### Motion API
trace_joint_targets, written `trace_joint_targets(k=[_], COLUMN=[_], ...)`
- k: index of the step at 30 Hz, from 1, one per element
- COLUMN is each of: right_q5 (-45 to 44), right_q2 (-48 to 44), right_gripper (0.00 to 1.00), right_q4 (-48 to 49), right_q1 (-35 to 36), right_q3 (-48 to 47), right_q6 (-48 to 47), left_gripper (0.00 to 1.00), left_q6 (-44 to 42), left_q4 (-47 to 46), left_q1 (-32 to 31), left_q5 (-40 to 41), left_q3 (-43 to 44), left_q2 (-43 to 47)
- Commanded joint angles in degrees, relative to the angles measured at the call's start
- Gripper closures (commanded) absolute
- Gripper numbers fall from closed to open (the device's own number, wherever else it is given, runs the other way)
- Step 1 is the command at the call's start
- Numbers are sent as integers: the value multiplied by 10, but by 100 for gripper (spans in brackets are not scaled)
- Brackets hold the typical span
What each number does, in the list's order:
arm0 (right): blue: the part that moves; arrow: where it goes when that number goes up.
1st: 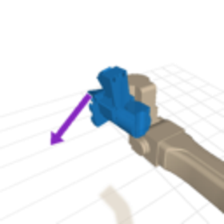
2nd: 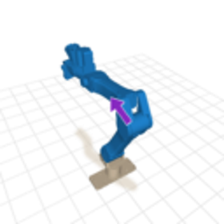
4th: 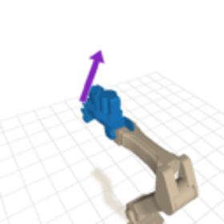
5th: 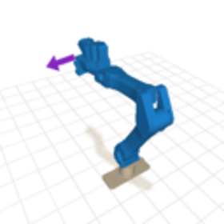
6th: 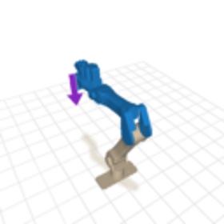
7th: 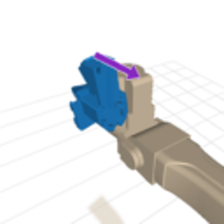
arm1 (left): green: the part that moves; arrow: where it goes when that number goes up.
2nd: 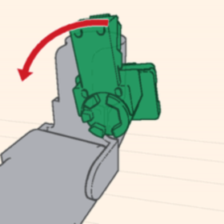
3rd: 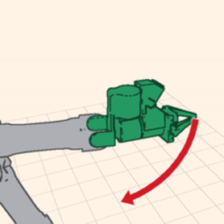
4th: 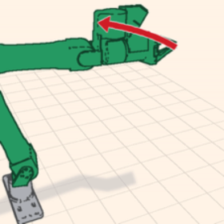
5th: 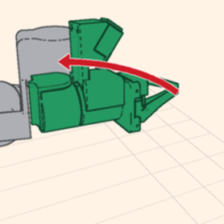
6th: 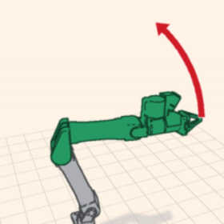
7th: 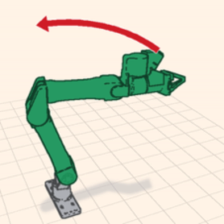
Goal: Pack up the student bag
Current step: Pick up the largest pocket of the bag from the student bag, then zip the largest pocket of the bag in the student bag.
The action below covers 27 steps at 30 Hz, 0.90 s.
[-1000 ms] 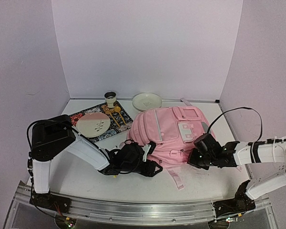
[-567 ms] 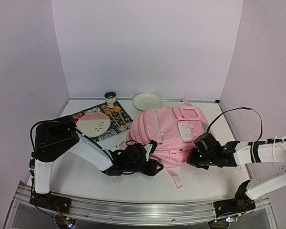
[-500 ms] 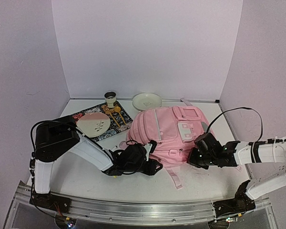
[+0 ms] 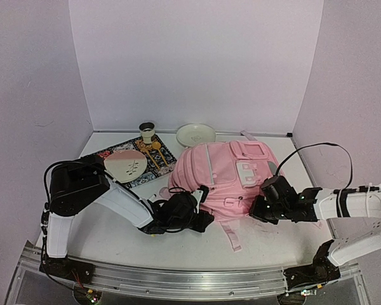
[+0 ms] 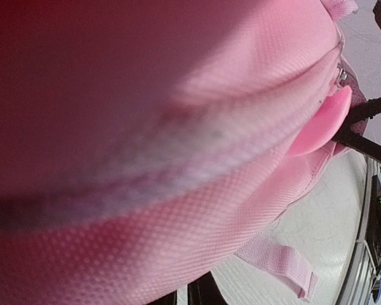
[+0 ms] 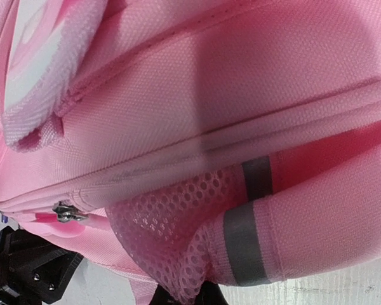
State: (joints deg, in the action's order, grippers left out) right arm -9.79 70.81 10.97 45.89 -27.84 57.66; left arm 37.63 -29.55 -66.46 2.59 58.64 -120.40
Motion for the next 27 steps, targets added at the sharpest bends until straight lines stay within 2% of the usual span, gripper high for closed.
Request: trace_joint_targets(k=[1, 11, 15, 27], right_q5=[38, -45, -64, -113], right_q2=[-29, -74, -79, -140], right_gripper=[99, 100, 100, 100], right_q4=[21, -63, -89, -173], right_q1=[8, -4, -20, -120], right_q3=[-1, -6, -15, -17], right_q6=[-11, -14, -22, -41], left_gripper=[100, 100, 100, 100], left_q6=[-2, -30, -57, -124], left_q4=[-7, 2, 33, 145], left_q1=[7, 7, 8, 8], left_q5=[41, 99, 131, 244], left_q3=[13, -58, -74, -84], left_q2=[0, 50, 77, 123])
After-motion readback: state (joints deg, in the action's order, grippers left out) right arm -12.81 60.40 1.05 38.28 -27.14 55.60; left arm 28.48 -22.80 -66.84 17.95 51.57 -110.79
